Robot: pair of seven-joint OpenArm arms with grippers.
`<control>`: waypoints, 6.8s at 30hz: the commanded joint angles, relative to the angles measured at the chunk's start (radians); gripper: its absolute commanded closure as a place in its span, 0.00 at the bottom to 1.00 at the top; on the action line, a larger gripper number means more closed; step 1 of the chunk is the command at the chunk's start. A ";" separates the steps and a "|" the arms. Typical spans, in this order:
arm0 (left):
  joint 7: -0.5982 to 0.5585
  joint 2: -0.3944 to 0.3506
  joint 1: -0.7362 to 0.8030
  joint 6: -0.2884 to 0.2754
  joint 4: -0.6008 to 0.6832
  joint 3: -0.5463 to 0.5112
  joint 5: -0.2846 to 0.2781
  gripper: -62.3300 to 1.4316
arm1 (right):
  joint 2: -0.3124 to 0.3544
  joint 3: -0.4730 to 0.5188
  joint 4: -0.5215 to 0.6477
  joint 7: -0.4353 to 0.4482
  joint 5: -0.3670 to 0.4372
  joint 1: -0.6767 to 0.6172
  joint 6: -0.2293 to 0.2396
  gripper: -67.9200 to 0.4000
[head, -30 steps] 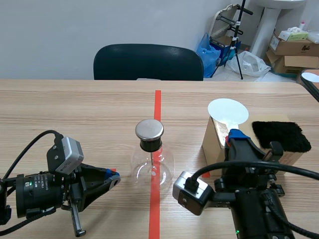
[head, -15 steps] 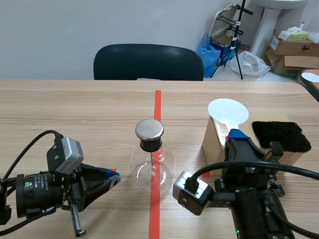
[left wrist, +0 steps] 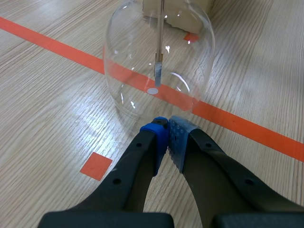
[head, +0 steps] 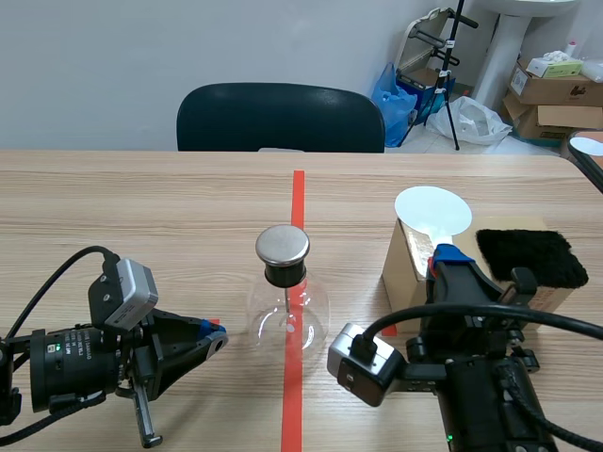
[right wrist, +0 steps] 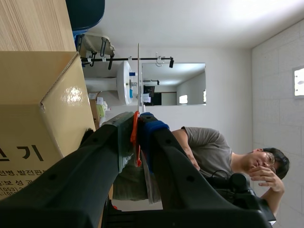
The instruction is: Do the electroscope experiment
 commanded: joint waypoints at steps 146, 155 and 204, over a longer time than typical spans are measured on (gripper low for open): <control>-0.014 0.008 -0.003 -0.002 0.019 -0.001 -0.014 0.95 | 0.005 0.003 0.014 0.576 -0.001 0.009 -0.011 0.98; -0.014 0.008 -0.003 -0.002 0.019 -0.001 -0.014 0.95 | 0.005 0.003 0.014 0.575 -0.001 0.009 -0.011 0.98; -0.014 0.008 -0.003 -0.002 0.019 -0.001 -0.014 0.95 | 0.005 0.004 0.014 -0.024 -0.001 0.009 -0.011 0.98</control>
